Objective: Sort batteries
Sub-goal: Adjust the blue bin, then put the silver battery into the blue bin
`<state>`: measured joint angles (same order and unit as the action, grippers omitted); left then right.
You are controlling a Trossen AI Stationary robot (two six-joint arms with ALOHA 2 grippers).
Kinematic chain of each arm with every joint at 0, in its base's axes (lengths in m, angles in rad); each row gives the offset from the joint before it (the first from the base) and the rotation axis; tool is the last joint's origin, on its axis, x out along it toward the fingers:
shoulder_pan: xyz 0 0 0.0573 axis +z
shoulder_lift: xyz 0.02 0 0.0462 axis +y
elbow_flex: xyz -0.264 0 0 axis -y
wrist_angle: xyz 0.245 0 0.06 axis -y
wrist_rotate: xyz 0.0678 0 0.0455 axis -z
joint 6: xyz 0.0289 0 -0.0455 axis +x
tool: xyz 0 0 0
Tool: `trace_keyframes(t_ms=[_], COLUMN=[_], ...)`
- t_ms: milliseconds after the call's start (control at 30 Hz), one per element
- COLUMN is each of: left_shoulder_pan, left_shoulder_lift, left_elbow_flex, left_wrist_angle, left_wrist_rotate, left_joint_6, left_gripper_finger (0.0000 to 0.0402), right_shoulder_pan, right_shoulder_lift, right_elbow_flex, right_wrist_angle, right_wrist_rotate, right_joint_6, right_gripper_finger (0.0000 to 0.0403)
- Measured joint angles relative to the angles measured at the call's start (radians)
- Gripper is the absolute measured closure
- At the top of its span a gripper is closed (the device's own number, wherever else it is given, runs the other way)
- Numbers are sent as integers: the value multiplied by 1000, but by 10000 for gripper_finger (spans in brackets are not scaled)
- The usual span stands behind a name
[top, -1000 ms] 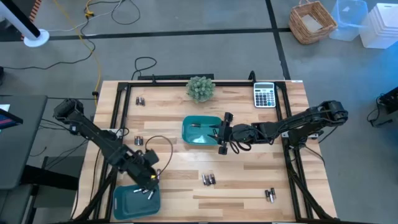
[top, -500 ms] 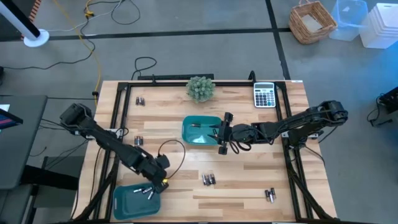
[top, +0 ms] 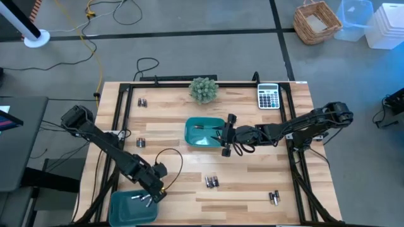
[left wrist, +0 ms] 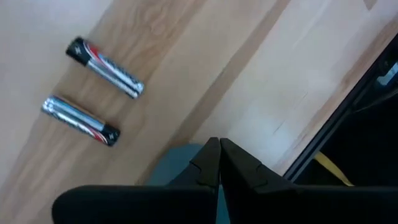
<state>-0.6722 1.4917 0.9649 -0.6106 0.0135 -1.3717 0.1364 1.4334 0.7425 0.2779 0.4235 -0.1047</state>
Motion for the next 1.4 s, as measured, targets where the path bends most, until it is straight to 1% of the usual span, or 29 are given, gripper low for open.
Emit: trace_keyframes(t_ms=[300, 433, 500, 667, 767, 900, 1033, 1133, 1400], left_shoulder_pan=[-61, -68, -68, -51, -40, -26, 5, 31, 92], left_shoulder_lift=[0, -1, -4, -35, -46, -47, -47, -46, -27], left_elbow_flex=[0, 0, 1, 17, 24, 36, 26, -2, -10], left_wrist_angle=[0, 1, 0, -7, -10, -32, -121, -144, -148], left_wrist_rotate=[4, 2, -19, -119, -165, -177, -229, -235, -239], left_joint_6=[-114, -122, -107, -58, -35, -2, -76, -115, -107], left_gripper_finger=[395, 395, 395, 389, 373, 344, 317, 302, 258], right_shoulder_pan=[0, 0, 0, 1, 2, 2, 1, 1, -1], right_shoulder_lift=[0, 0, 0, 0, 0, 0, 0, 0, 0], right_elbow_flex=[0, 0, 0, 0, 0, 0, 0, 0, 0], right_wrist_angle=[0, 0, 0, 0, 0, -3, -3, -3, -8], right_wrist_rotate=[0, 0, 0, 0, 0, 0, 0, 0, 0], right_joint_6=[0, 0, 3, 3, 3, 3, 2, 2, -1], right_gripper_finger=[210, 210, 210, 210, 210, 210, 210, 210, 210])
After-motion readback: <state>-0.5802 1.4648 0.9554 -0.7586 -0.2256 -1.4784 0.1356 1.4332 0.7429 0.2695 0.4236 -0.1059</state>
